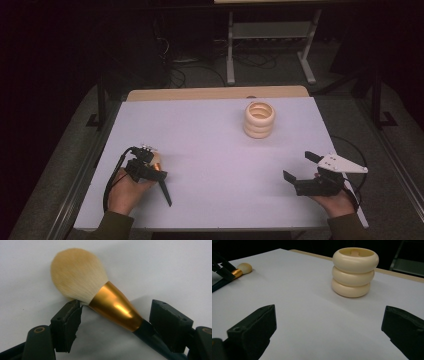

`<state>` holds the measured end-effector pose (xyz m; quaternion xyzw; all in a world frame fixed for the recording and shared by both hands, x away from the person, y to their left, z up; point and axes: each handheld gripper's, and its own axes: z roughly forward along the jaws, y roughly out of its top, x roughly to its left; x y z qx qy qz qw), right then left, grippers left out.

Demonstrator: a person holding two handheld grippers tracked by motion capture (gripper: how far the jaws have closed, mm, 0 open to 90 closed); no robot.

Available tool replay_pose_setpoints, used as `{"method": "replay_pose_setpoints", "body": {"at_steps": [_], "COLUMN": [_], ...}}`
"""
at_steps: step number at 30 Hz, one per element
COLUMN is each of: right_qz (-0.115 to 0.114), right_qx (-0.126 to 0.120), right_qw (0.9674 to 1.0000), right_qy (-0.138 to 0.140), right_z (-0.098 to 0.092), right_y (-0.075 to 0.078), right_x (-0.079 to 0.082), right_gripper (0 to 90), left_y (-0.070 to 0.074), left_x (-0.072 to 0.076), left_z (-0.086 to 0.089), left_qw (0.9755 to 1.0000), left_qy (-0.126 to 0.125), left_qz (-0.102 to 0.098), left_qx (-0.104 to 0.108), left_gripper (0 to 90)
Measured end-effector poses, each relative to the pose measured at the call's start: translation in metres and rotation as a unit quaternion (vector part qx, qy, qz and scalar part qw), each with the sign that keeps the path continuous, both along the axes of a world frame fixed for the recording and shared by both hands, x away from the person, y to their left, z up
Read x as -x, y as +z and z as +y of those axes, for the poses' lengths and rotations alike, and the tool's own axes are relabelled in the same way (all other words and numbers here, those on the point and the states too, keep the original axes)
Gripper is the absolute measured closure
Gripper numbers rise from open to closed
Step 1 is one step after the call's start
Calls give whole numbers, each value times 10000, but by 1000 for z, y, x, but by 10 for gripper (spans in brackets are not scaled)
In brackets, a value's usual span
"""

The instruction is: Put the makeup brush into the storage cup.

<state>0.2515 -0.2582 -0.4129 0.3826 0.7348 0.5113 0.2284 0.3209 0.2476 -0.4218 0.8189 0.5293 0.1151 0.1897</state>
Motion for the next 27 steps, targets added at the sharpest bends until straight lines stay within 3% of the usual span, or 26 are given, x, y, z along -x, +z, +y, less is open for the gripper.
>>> {"method": "replay_pose_setpoints", "body": {"at_steps": [27], "right_qz": [16], "right_qx": [13], "right_qw": [10000], "right_qy": [-2], "right_z": [0], "right_y": [-1], "right_x": [-1], "right_gripper": [0], "left_y": [0], "left_x": [-18], "left_z": [1], "left_qw": [9995], "left_qy": [169], "left_qz": [260], "left_qx": [81], "left_gripper": [379]}}
